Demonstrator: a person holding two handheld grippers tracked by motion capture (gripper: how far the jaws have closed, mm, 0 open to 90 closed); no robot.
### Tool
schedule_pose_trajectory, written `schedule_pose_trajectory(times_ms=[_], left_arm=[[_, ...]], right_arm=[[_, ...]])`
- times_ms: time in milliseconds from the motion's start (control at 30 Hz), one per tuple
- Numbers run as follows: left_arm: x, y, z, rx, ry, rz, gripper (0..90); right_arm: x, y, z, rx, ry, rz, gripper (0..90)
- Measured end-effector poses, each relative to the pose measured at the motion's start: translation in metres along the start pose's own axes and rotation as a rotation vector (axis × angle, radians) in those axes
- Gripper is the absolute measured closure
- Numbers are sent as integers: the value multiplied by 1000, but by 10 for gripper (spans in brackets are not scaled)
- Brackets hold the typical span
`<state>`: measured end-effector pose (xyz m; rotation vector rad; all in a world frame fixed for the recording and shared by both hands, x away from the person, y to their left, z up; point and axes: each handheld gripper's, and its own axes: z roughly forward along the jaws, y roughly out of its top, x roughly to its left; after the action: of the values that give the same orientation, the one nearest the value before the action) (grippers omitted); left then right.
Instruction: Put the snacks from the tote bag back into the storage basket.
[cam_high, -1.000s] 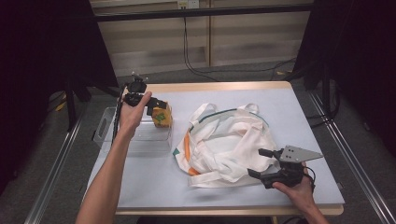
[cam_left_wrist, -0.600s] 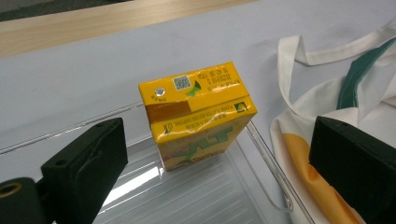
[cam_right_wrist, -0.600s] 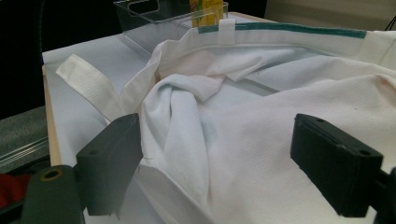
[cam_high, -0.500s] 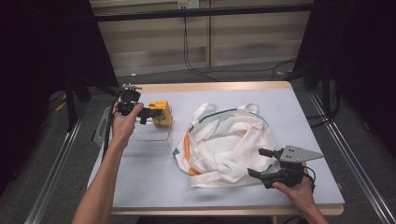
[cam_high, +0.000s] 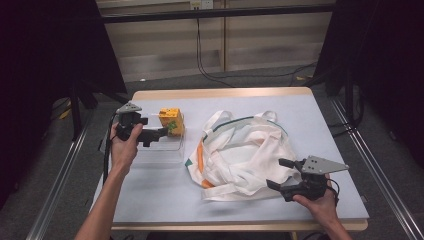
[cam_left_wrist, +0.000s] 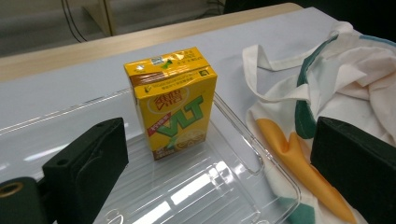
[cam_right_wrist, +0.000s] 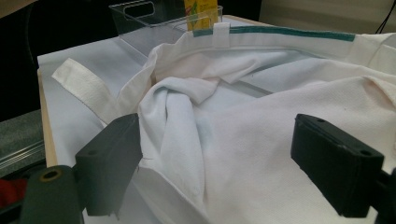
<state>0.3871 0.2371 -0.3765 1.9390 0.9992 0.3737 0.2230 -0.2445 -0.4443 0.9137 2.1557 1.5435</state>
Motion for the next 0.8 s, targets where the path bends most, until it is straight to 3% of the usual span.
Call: schedule_pose_trajectory(times_ms=[100,233,333,433,500,600,667,800], left_arm=[[-5,-6,-8,-39,-10,23,35],[-11,-15,-19,-66,-19,23,28],[-16,-23,-22,-34,-38,30,42],[-22,-31,-29,-65,-20,63,36],[-25,-36,-34,-84,-13,56,35],[-29,-44,-42,-103,45,81,35],[-30,-51,-47,-125,33,68,35],[-34,-62,-57,-133,29,87,38]], right_arm=[[0,0,0,-2,0,1,162],[0,0,-1,-3,-7,3,158],[-1,0,-1,-5,-6,2,158],[-1,0,-1,-5,-8,5,158],[0,1,-2,-9,-13,4,159],[0,1,-2,-19,-17,2,159],[1,2,-3,-22,-18,2,159],[-1,1,-3,-22,-23,3,159]])
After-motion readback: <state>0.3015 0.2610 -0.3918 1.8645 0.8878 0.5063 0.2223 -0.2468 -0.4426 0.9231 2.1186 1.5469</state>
